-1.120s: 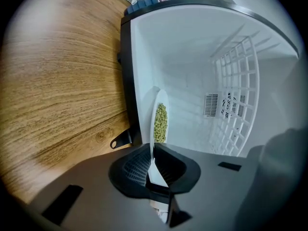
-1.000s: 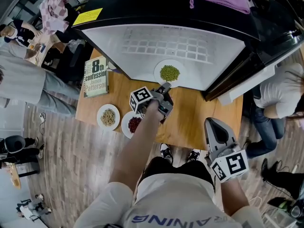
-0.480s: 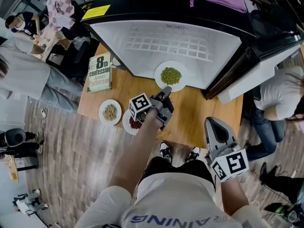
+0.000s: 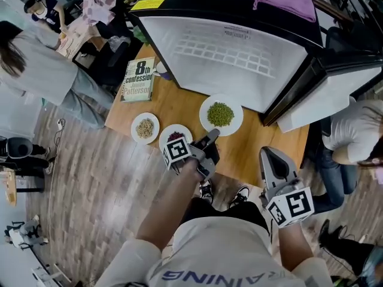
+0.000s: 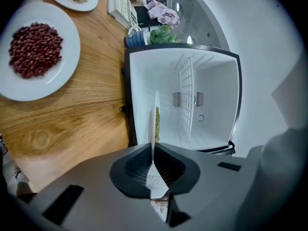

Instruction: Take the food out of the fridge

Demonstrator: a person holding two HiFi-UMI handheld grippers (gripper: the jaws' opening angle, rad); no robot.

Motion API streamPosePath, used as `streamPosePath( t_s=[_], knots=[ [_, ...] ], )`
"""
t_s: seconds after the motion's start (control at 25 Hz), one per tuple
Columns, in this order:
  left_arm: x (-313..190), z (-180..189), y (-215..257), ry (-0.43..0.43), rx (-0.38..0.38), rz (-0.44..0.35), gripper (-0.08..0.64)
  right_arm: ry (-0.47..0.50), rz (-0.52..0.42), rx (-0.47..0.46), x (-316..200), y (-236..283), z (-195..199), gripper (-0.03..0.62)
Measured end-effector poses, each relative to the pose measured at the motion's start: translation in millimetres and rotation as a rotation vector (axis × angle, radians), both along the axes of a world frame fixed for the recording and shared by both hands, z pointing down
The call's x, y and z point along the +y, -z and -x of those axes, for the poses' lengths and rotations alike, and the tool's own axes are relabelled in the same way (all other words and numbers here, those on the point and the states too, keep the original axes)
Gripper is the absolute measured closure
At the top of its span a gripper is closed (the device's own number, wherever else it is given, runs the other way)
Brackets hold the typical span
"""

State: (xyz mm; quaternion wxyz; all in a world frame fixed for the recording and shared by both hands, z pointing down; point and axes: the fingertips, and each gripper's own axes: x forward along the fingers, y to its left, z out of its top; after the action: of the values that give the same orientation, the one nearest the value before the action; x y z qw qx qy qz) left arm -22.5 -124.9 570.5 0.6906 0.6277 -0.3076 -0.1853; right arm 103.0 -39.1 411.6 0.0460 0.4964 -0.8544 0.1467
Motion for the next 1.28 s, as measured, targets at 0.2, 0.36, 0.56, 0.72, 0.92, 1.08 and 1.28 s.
streamPosePath(
  t_s=[0.2, 0.36, 0.56, 0.72, 0.92, 1.08, 1.28],
  knots=[
    [50, 4, -19, 0.015, 0.0, 0.045, 0.54, 0.049, 0.002, -0.003, 7, -4, 2, 0.574],
    [84, 9, -40, 0.032, -0.005, 0.1, 0.54, 0.091, 0.009, -0.002, 12, -7, 8, 0.574],
    [101, 12, -63, 0.03, -0.023, 0.139, 0.54, 0.109, 0.008, -0.002, 15, -9, 9, 0.574],
    [107, 15, -76, 0.027, -0.02, 0.168, 0.54, 0.112, 0.015, 0.003, 18, -11, 10, 0.574],
    [111, 13, -86, 0.015, 0.005, 0.191, 0.54, 0.114, 0.023, 0.008, 17, -13, 12, 0.574],
    [108, 11, -90, 0.017, 0.014, 0.197, 0.54, 0.116, 0.02, 0.002, 15, -9, 14, 0.574],
    [110, 8, -96, 0.008, 0.004, 0.221, 0.54, 0.126, 0.016, 0.002, 12, -6, 18, 0.574]
  ],
)
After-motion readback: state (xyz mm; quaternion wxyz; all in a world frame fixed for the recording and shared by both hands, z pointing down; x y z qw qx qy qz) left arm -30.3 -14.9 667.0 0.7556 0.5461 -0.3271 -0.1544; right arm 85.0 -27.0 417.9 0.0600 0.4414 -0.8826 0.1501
